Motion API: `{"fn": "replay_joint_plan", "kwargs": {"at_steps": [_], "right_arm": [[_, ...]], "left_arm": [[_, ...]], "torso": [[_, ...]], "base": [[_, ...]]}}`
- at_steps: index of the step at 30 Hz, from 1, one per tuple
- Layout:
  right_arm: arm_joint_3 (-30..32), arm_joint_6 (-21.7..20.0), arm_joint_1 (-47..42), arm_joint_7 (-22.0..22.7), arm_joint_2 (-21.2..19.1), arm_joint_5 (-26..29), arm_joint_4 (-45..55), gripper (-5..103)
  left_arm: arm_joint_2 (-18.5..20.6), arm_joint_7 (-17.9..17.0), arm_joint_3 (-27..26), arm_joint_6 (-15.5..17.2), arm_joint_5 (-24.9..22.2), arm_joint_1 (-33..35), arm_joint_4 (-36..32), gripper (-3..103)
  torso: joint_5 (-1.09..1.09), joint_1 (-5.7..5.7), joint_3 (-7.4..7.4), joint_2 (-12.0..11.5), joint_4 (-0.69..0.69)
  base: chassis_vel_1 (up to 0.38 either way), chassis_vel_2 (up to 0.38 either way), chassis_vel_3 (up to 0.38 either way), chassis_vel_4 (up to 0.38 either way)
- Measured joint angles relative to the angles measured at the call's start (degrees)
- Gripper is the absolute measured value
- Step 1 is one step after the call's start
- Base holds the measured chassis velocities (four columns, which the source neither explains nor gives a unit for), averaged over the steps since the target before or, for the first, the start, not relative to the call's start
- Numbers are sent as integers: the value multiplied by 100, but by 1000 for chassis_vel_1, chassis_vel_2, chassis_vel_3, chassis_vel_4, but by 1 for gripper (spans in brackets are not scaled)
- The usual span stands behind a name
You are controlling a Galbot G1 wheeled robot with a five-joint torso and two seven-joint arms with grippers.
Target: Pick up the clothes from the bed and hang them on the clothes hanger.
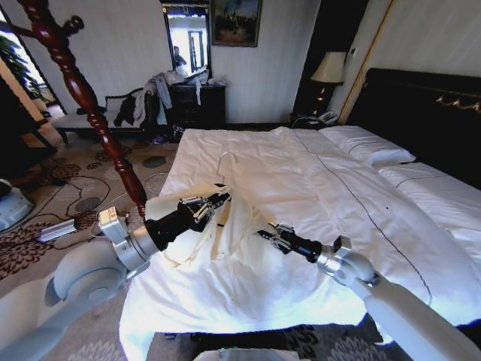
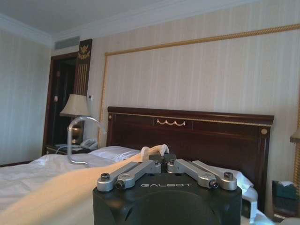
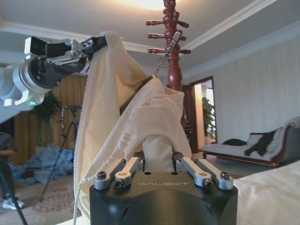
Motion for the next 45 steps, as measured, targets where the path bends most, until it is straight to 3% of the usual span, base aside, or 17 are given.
{"fn": "replay_joint_plan", "kwargs": {"at_steps": [6,11,20,27,29,32,34,35,36,38,42,44,45], "right_arm": [[-188,80,139,-437,115,19,-108,23],[-51,108,125,-501,93,28,-151,23],[524,76,196,-287,-57,353,5,23],[916,49,35,-273,-209,517,207,23],[1024,48,-19,-279,-235,549,244,23],[1194,48,-76,-303,-257,634,269,23],[1242,49,-85,-321,-257,682,269,23],[1284,49,-90,-351,-257,752,265,23],[1331,55,-91,-378,-252,872,251,23],[1353,61,-91,-381,-244,926,235,23],[1465,95,-82,-288,-186,992,99,23],[1483,99,-82,-261,-183,995,86,23],[1536,116,-81,-214,-184,993,40,23]], "left_arm": [[-267,34,676,-1,261,-300,184,0],[-371,44,988,1,527,-306,220,0],[-259,121,1131,30,1103,-5,83,0],[-174,81,1064,56,1240,97,21,-3],[-148,59,1031,65,1335,148,-14,2],[-79,52,895,15,1635,262,-76,18],[-37,49,821,-23,1739,324,-94,18],[27,49,730,-81,1880,409,-114,24],[122,63,633,-218,2166,522,-119,34],[175,104,589,-327,2386,586,-105,34],[254,285,479,-811,3494,885,38,56],[245,309,469,-883,3617,926,53,56],[213,372,435,-1076,3851,1011,70,61]], "torso": [[-1,0,0,0,-3],[0,0,0,0,-4],[1,0,0,0,-1],[0,0,0,0,-3],[0,0,0,0,-3],[-1,0,0,0,-3],[-1,0,0,0,-3],[0,0,0,0,-3],[0,-1,0,0,-2],[-1,-1,0,0,-2],[0,-1,0,0,-2],[0,-1,0,0,-2],[-1,-1,0,0,-2]], "base": [[0,0,0,0],[0,0,0,0],[0,0,0,0],[0,0,0,0],[0,0,0,0],[0,0,0,0],[0,0,0,0],[0,0,0,0],[0,0,0,0],[0,0,0,0],[0,0,0,0],[0,0,0,0],[0,0,0,0]]}}
